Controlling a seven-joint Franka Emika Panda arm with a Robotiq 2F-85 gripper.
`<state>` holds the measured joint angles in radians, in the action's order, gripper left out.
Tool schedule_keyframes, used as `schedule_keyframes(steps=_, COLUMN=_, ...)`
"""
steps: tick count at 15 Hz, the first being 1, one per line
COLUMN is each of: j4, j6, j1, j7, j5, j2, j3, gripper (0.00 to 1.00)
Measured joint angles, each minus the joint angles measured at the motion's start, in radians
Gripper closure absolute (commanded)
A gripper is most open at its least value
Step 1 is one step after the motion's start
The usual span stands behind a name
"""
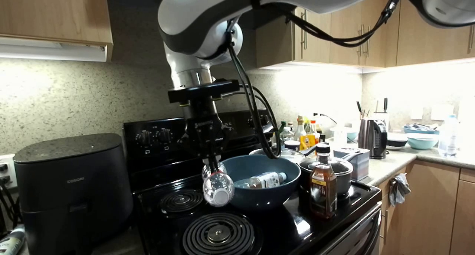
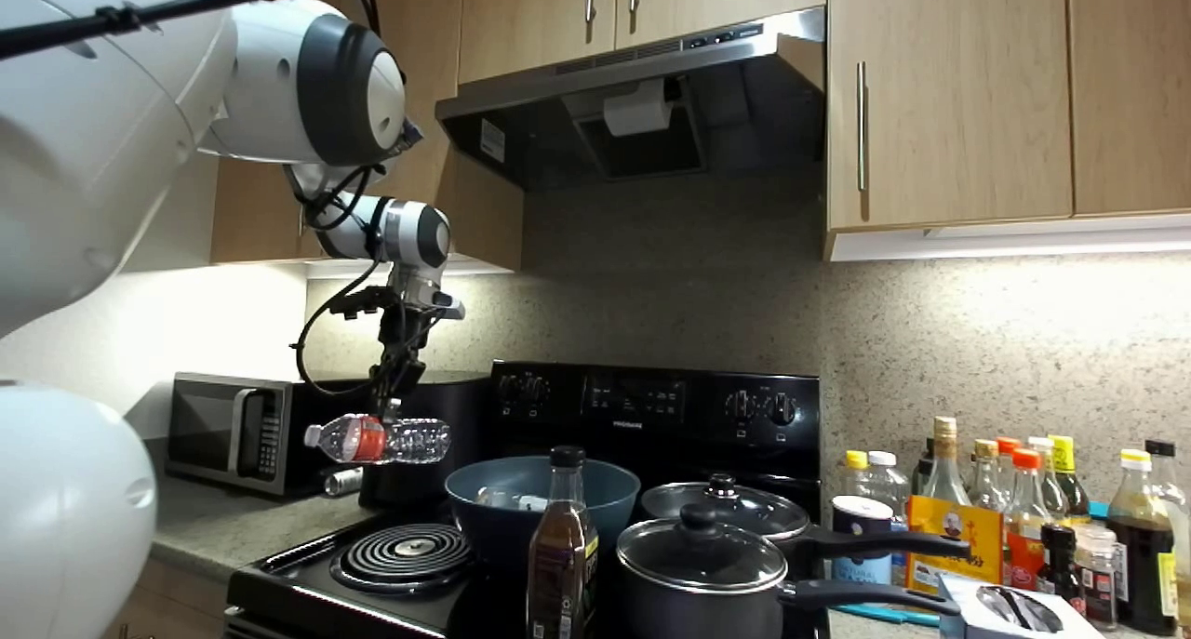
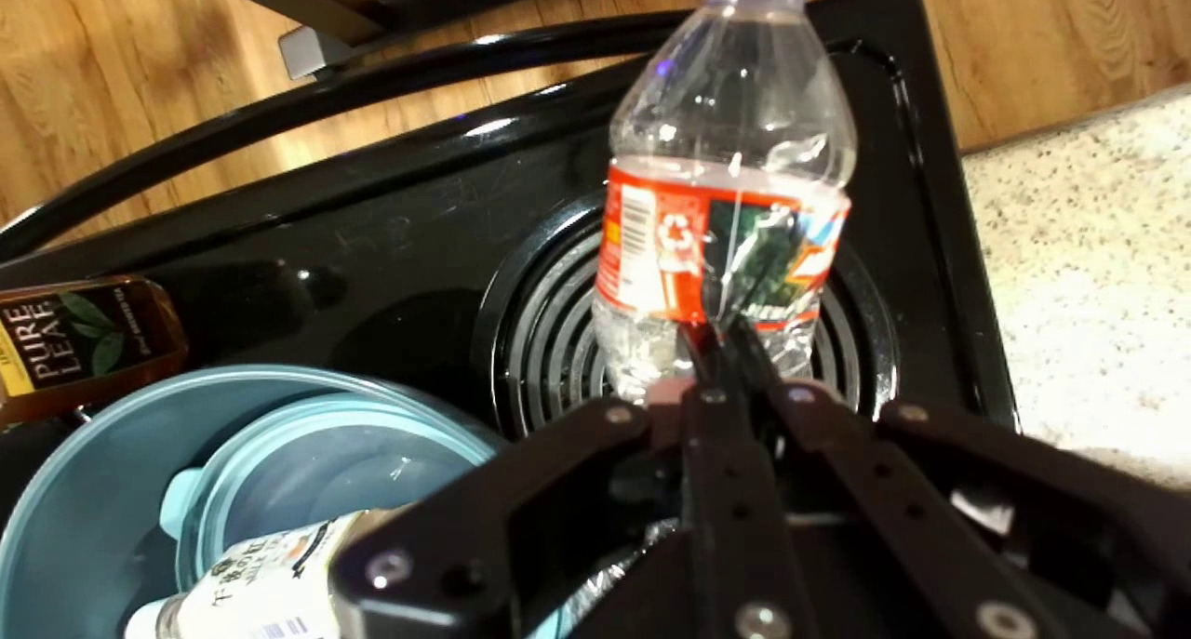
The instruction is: Remove the bottles from the bowl and put them on the stove
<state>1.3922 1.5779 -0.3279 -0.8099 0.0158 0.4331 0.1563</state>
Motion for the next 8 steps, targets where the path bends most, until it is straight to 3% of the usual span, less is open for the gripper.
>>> schedule_keyframes(steps=8, j4=-0.030, j6=-0.041, j1=-0.028, j7=0.000, j5=0.000, j2=0.099, j3=-0.015, gripper=0.99)
